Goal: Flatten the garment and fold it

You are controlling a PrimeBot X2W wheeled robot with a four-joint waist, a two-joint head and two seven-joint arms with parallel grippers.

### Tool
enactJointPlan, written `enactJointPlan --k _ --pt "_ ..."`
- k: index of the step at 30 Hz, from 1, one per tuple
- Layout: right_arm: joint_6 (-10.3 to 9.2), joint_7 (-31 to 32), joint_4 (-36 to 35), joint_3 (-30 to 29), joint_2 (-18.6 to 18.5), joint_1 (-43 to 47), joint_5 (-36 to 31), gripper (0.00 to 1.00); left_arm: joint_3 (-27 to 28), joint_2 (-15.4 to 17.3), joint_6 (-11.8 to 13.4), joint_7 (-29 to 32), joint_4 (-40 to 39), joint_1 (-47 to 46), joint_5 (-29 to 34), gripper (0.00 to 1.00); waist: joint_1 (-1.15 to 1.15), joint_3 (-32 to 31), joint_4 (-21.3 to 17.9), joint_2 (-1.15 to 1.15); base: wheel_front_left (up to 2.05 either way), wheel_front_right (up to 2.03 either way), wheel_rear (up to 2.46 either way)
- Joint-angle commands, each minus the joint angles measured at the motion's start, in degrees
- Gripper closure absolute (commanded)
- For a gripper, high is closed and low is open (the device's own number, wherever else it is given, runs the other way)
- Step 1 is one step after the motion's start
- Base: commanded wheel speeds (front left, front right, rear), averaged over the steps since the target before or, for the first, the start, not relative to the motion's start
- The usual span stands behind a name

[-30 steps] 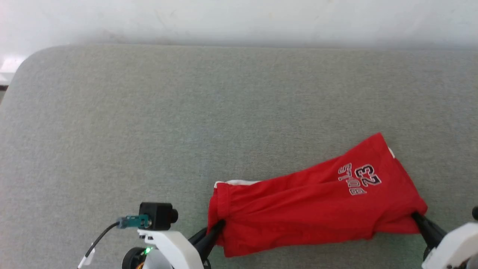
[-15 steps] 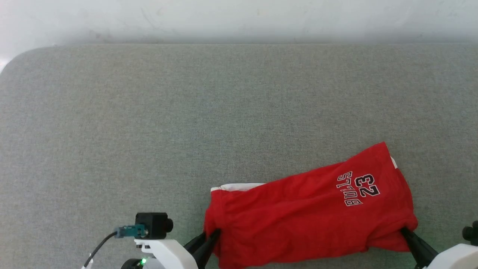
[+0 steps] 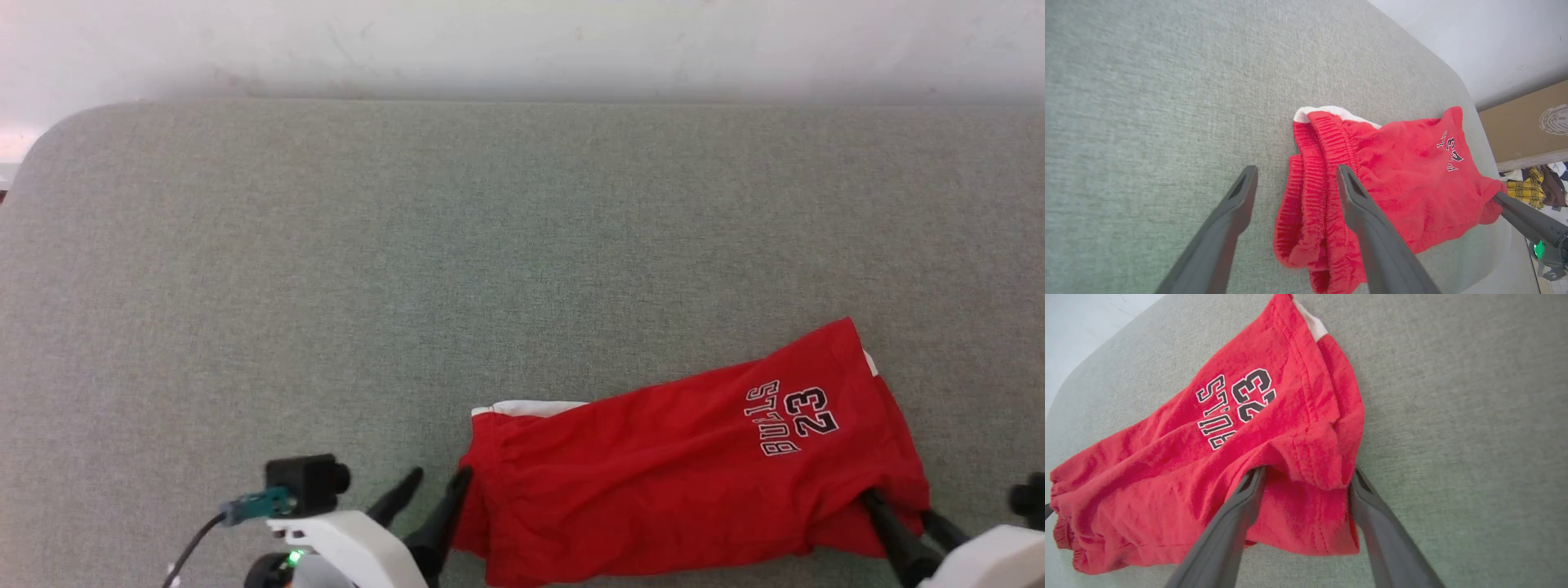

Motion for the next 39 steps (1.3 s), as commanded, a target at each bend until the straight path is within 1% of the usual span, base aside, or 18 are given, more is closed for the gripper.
enactJointPlan --k 1,4,8,10,13,16,19,22,26,30,34,37,38,39 --pt "-0.05 0.30 -1.68 -1.16 -0.11 0.75 -1.29 0.00 1.12 0.21 0.63 -1.77 -0.86 0.80 0.73 0.00 0.00 -0.13 0.14 0.00 0.00 0.00 0.00" --pt "-0.05 -0.75 -3.98 -4.18 -0.11 0.54 -3.28 0.00 3.20 0.16 1.59 -5.76 -2.16 1.83 1.78 0.00 0.00 -0.12 0.20 0.00 0.00 0.00 0.00" --pt "-0.05 -2.84 -4.71 -7.02 -0.11 -1.15 -5.05 0.00 5.70 -0.68 2.82 -11.92 -3.32 2.63 3.67 0.00 0.00 -0.03 0.57 0.00 0.00 0.00 0.00" --pt "-0.05 -3.38 -4.74 -7.13 -0.11 -2.11 -7.49 0.00 6.99 -1.24 3.53 -15.89 -3.45 2.44 5.36 0.00 0.00 0.06 0.87 0.00 0.00 0.00 0.00" --pt "-0.05 -3.31 -3.43 -6.77 -0.11 -3.66 -8.69 0.00 8.35 -1.07 5.13 -22.06 -2.27 1.72 9.91 0.00 0.00 0.22 1.31 0.00 0.00 0.00 0.00" --pt "-0.05 -2.23 -1.50 -6.18 -0.11 -4.98 -10.28 0.00 8.98 -1.18 6.72 -25.96 -0.77 1.00 13.87 0.00 0.00 0.50 1.96 0.00 0.00 0.00 0.00" --pt "-0.05 -0.20 0.95 -6.06 -0.10 -5.92 -11.28 0.00 8.87 -1.72 7.69 -27.33 -0.19 0.75 16.65 0.00 0.00 0.73 2.75 0.00 0.00 0.00 0.00" --pt "-0.05 1.44 3.73 -6.63 -0.10 -6.56 -11.74 0.00 8.58 -2.16 7.38 -27.72 0.22 0.71 17.30 0.00 0.00 1.19 3.80 0.00 0.00 0.00 0.00" --pt "-0.05 2.95 7.03 -6.74 -0.10 -7.35 -10.65 0.00 8.29 -2.38 6.86 -27.93 0.54 0.36 17.66 0.00 0.00 1.59 5.05 0.00 0.00 0.00 0.00" --pt "-0.05 5.87 8.63 -4.45 -0.10 -7.16 -8.11 0.00 8.08 -2.23 6.69 -27.99 0.64 0.07 17.98 0.00 0.00 1.64 5.84 0.00 0.00 0.00 0.00" --pt "-0.05 10.61 9.27 -1.64 -0.10 -5.95 -5.35 0.00 7.60 -2.34 6.58 -27.76 0.51 0.02 17.92 0.00 0.00 1.40 6.46 0.00 0.00 0.00 0.00" --pt "-0.05 12.40 9.38 -0.91 -0.10 -5.51 -4.52 0.00 7.32 -2.42 6.56 -27.50 0.51 -0.11 17.87 0.00 0.00 1.20 6.75 0.00 0.00 0.00 0.00" --pt "-0.05 12.92 9.31 -0.70 -0.10 -5.38 -4.41 0.05 7.19 -2.45 6.55 -27.36 0.54 -0.17 17.85 0.00 0.00 1.10 6.88 0.00 0.00 0.00 0.00" --pt "-0.05 13.19 9.28 -0.72 -0.10 -5.29 -4.31 0.57 7.08 -2.49 6.56 -27.28 0.55 -0.20 17.81 0.00 0.00 0.98 7.01 0.00 0.00 0.00 0.00"
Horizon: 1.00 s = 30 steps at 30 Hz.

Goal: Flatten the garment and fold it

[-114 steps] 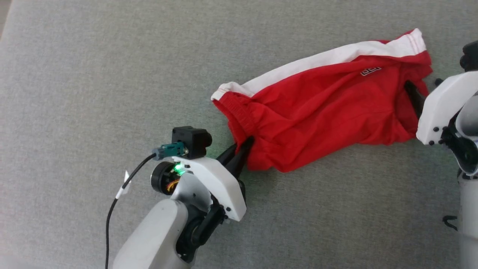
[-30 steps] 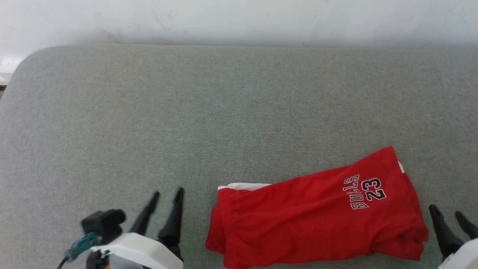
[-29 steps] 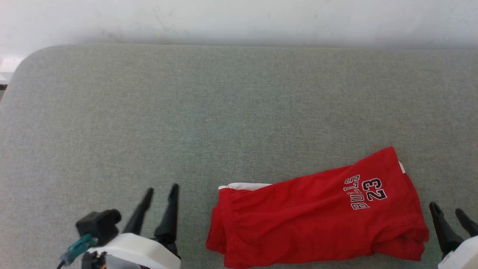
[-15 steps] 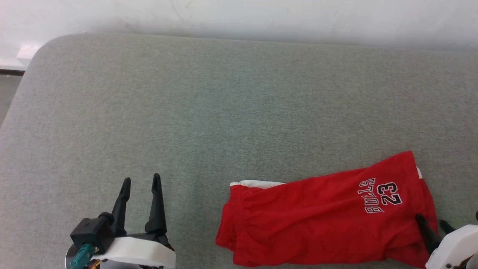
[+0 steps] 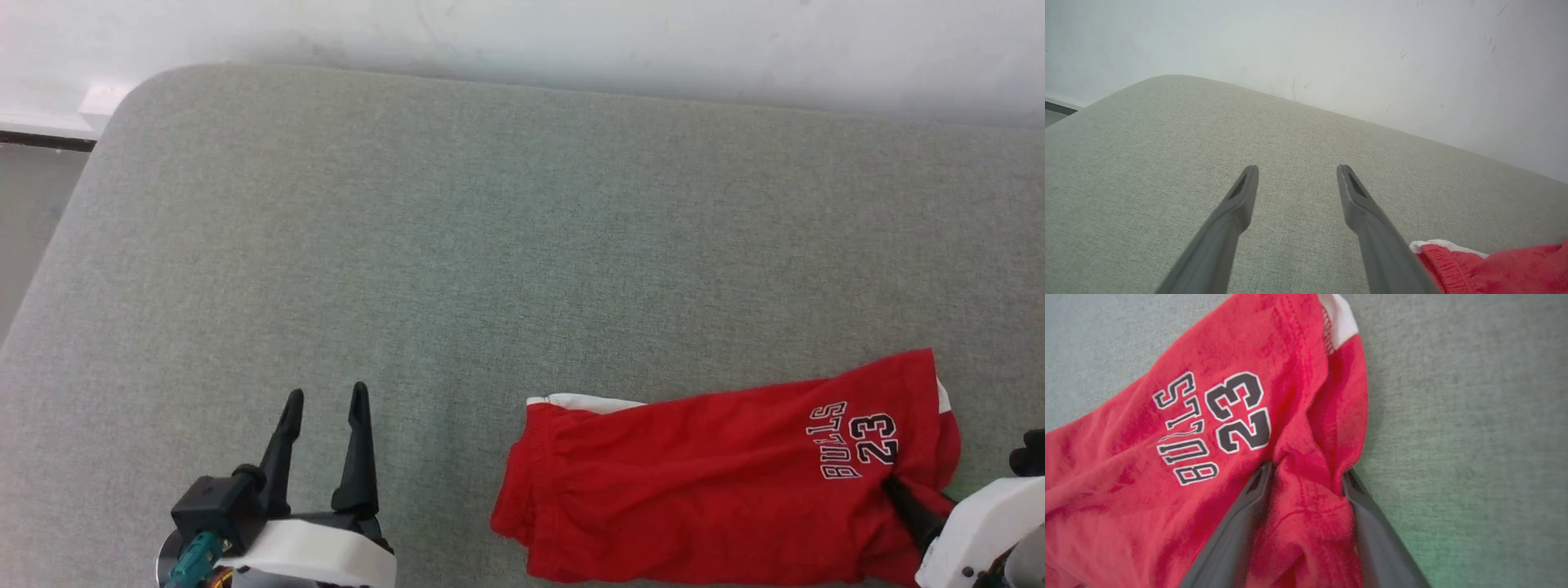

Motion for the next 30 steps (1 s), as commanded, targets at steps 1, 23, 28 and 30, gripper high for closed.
enactJointPlan --k 1,23,28,30 --pt "0.21 2.14 2.65 2.32 2.13 1.98 0.85 0.72 -0.17 -0.14 -0.19 0.11 0.09 -1.15 0.43 0.00 0.00 -0.29 0.30 0.00 0.00 0.00 0.00" --pt "0.21 -6.08 -1.05 -16.15 2.02 -5.47 -14.34 1.00 -0.11 0.42 0.68 0.82 -0.17 -0.61 -0.19 0.00 0.00 -0.96 -2.19 0.00 0.00 0.00 0.00" --pt "0.21 -6.09 -3.09 -14.97 1.85 -5.56 -14.85 1.00 -0.32 0.50 0.80 1.18 -0.17 -0.77 -0.28 0.00 0.00 -1.05 -3.16 0.00 0.00 0.00 0.00" --pt "0.21 -5.99 -4.55 -12.22 1.93 -5.17 -14.21 1.00 -0.38 0.43 0.93 1.20 -0.15 -0.76 -0.33 0.00 0.00 -1.30 -3.56 0.00 0.00 0.00 0.00"
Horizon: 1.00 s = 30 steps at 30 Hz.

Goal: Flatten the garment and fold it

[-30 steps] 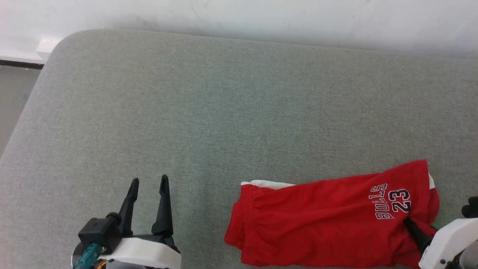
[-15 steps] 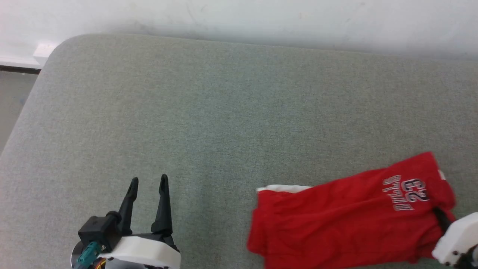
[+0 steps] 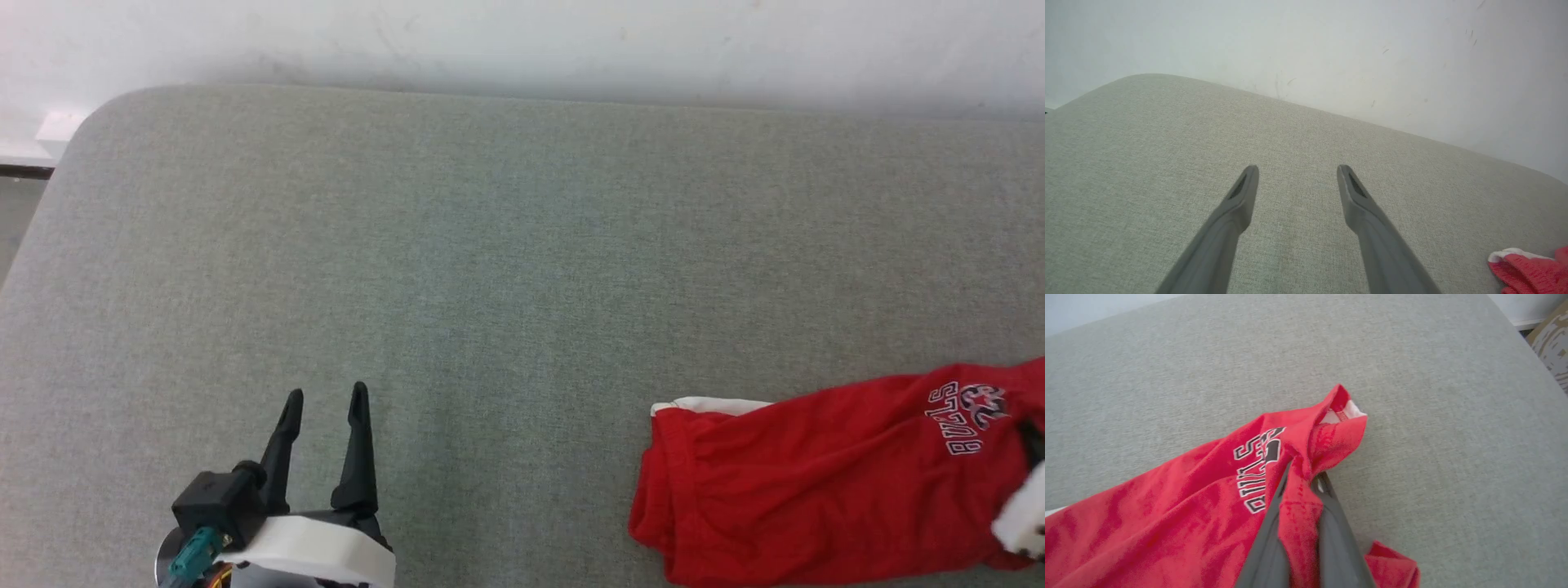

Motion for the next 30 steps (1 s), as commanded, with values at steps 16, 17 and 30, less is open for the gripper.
enactJointPlan --k 16,17,30 --pt "-0.05 1.12 -11.77 29.23 0.23 6.66 9.80 1.00 -0.41 -0.14 0.91 0.23 0.22 -0.15 -0.71 0.00 -0.01 -1.59 -0.61 0.00 0.00 0.00 0.00" --pt "-0.05 1.15 -11.63 30.86 0.23 6.62 10.07 1.00 -0.47 -0.17 0.87 0.21 0.26 -0.16 -0.75 0.00 -0.01 -1.51 -0.47 0.00 0.00 0.00 0.00" --pt "-0.05 -0.54 -1.33 42.19 0.23 2.50 9.27 1.00 -1.16 -1.00 0.03 -0.27 1.66 -1.44 -1.33 0.00 -0.01 -0.20 1.53 0.00 0.00 0.00 0.00"
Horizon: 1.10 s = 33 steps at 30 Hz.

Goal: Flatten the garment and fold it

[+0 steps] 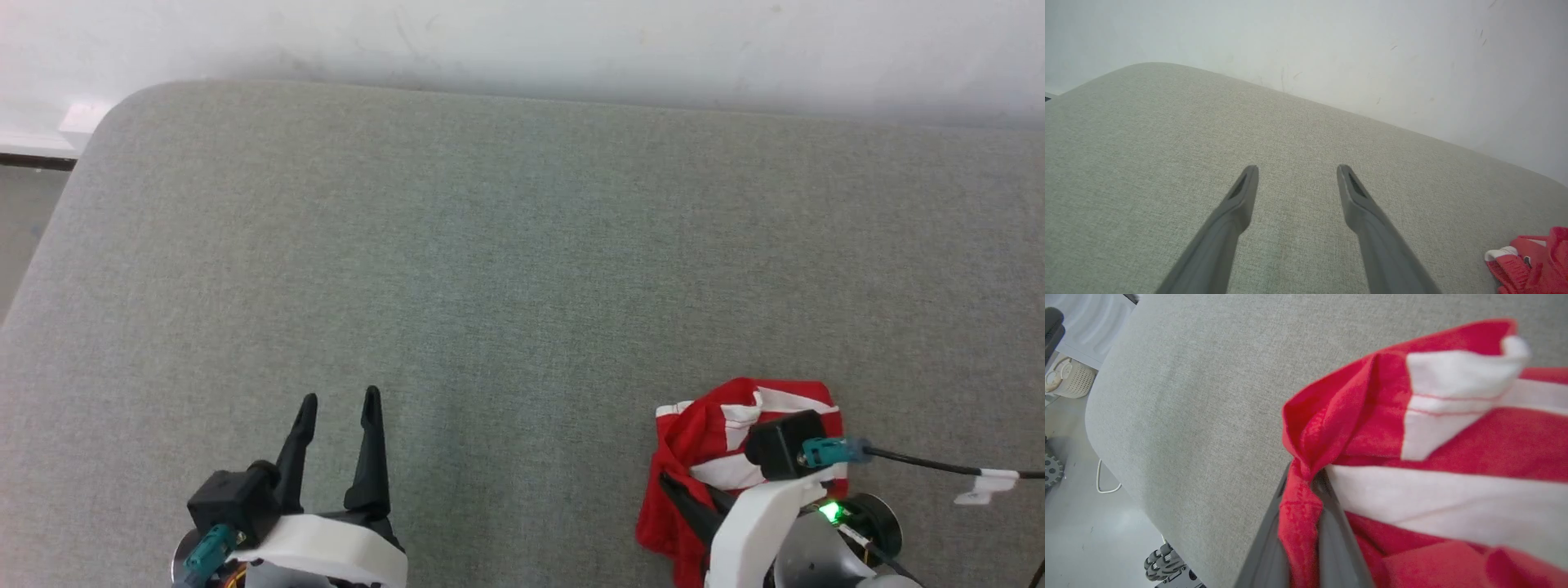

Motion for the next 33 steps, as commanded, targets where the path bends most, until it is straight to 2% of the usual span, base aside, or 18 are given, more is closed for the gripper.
enactJointPlan --k 1,3,4,5,6,11,16,22,27,33 --pt "-0.04 -0.44 2.36 0.14 0.01 -1.35 -0.49 1.00 -0.17 -0.28 -0.37 -0.29 0.46 -0.90 -0.29 0.00 0.00 0.05 0.42 0.00 0.00 0.00 0.00" --pt "-0.04 -0.49 4.82 0.05 0.01 -2.14 -1.25 1.00 -0.31 -0.41 -0.45 -0.36 0.80 -0.99 -0.33 0.00 0.00 -0.08 0.60 0.00 0.00 0.00 0.00" --pt "-0.04 -0.53 5.87 -0.01 0.01 -2.54 -1.91 0.80 -0.38 -0.48 -0.47 -0.38 0.96 -1.04 -0.36 0.00 0.00 -0.17 0.66 0.00 0.00 0.00 0.00" --pt "-0.04 -0.41 6.77 0.05 0.01 -2.88 -2.55 0.53 -0.46 -0.54 -0.50 -0.39 1.11 -1.07 -0.39 0.00 0.00 -0.29 0.68 0.00 0.00 0.00 0.00" --pt "-0.04 -0.14 7.44 0.24 0.01 -3.11 -2.89 0.00 -0.54 -0.56 -0.53 -0.40 1.26 -1.06 -0.42 0.00 0.00 -0.48 0.65 0.00 0.00 0.00 0.00" --pt "-0.04 0.71 6.87 1.54 0.01 -3.38 -0.07 0.00 -0.76 -0.35 -0.63 -0.27 1.81 -0.43 -0.68 0.00 0.00 -2.05 -0.27 0.00 0.00 0.00 0.00" --pt "-0.04 -0.58 1.90 -0.22 0.01 -2.77 4.20 0.00 -1.12 -0.20 -0.52 0.11 1.92 0.30 -0.87 0.00 0.00 -3.99 -1.26 0.00 0.00 0.00 0.00" --pt "-0.04 -3.22 -6.20 -9.86 0.02 -0.12 4.27 0.00 -1.40 0.27 -0.11 0.43 1.24 1.25 -0.74 0.00 0.00 -5.03 -1.89 0.00 0.00 0.00 0.00" --pt "-0.04 -4.11 -8.37 -19.72 0.02 4.05 2.84 0.00 -1.67 0.72 0.20 0.33 0.39 1.30 -0.06 0.00 0.00 -4.34 -1.70 0.00 0.00 0.00 0.00" --pt "-0.04 -2.93 -5.89 -22.73 0.02 6.39 2.41 0.00 -1.49 1.23 0.46 0.54 -0.35 0.85 0.14 0.00 0.00 -2.50 -1.64 0.00 0.00 0.00 0.00"
